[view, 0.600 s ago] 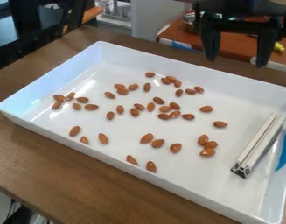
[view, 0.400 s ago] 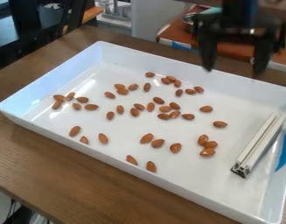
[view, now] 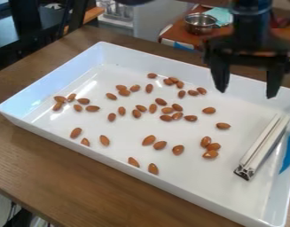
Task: Sweep into pile
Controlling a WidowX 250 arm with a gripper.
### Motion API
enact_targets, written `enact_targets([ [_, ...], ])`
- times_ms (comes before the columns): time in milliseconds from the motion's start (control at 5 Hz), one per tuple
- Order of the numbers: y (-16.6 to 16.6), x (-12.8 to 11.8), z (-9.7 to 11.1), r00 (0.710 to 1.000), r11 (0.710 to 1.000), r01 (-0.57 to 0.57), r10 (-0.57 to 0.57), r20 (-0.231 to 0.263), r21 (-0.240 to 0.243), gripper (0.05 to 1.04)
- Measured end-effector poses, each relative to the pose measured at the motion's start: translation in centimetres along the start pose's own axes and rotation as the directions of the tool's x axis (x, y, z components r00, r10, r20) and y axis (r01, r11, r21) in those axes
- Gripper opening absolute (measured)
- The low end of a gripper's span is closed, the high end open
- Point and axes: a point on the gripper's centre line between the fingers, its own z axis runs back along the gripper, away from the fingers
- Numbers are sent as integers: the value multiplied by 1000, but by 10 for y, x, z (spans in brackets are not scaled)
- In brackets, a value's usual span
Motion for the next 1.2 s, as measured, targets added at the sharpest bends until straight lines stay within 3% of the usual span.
enact_targets([
  [400, -7, -1, -20, 1000, 999, -10, 10, -6, -49, 991],
  [800, -6, -4, -40, 1000, 1000, -8, 8, -15, 2, 991],
  [1000, -9, -2, -40, 1000, 1000, -7, 7, 5, 2, 991],
  [1200, -13, -12, -45, 1000, 1000, 17, -17, -9, 6, 991],
])
